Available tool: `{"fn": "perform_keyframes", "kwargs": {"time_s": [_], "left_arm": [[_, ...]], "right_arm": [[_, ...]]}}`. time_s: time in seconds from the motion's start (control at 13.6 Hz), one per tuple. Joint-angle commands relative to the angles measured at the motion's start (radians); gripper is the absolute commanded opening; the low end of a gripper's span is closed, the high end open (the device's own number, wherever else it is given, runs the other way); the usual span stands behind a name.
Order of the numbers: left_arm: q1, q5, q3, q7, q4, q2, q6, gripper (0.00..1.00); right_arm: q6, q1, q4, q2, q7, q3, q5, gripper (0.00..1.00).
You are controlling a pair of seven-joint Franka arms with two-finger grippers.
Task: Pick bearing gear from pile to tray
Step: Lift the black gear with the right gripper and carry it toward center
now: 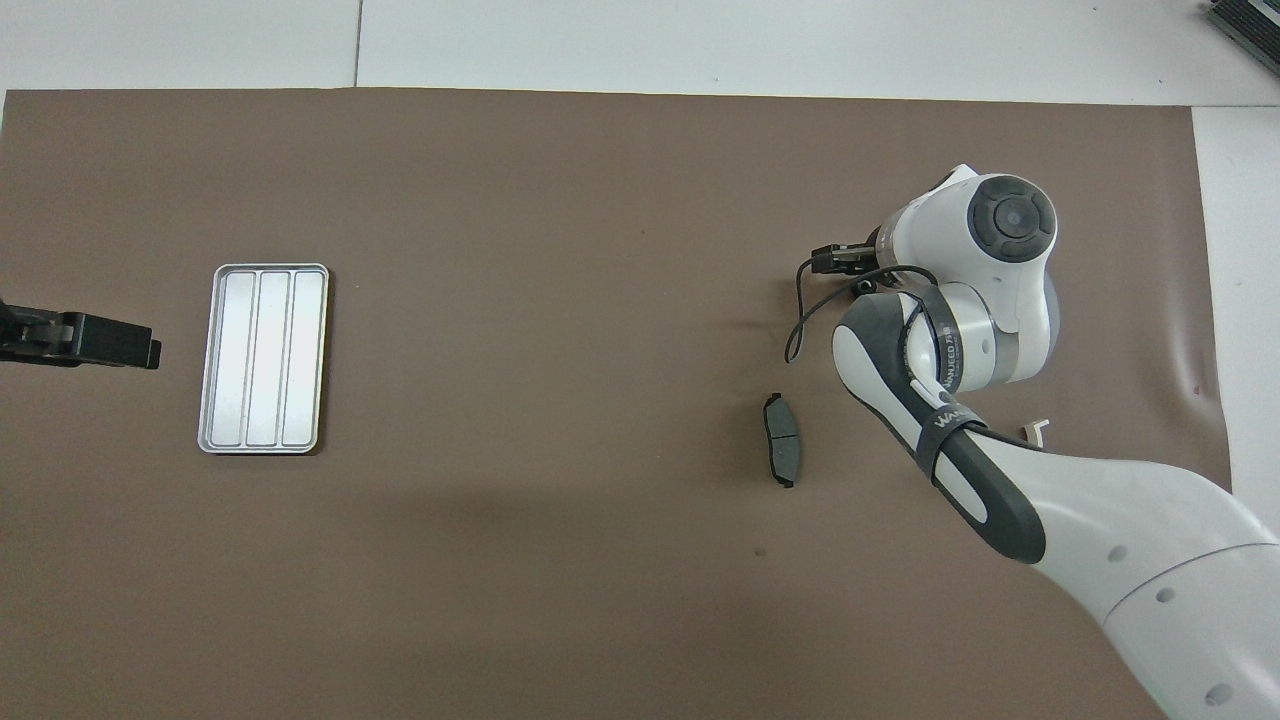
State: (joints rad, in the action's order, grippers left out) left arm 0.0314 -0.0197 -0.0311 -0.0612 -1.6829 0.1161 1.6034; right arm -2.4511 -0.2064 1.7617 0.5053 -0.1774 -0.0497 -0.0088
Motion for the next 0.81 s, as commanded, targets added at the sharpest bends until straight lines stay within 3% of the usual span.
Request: {"fn": "perform_keyframes", "kwargs": {"time_s": [0.0, 0.44, 0.74], "left_arm": [[-0.018, -0.009, -0.01, 0.004, -0.014, 0.014, 0.0, 1.0], [-0.018, -0.011, -0.01, 0.004, -0.012, 0.014, 0.0, 1.0], [-0.018, -0.011, -0.01, 0.004, -0.012, 0.014, 0.0, 1.0]], "right_arm": [[-0.011, 0.007, -0.01, 0.012, -0.014, 0.004, -0.022, 0.97], [0.027, 0.004, -0.007, 0.01, -0.016, 0.004, -0.022, 0.73], [0.049, 0.002, -0.005, 0.01, -0.022, 0.004, -0.02, 0.62]]}}
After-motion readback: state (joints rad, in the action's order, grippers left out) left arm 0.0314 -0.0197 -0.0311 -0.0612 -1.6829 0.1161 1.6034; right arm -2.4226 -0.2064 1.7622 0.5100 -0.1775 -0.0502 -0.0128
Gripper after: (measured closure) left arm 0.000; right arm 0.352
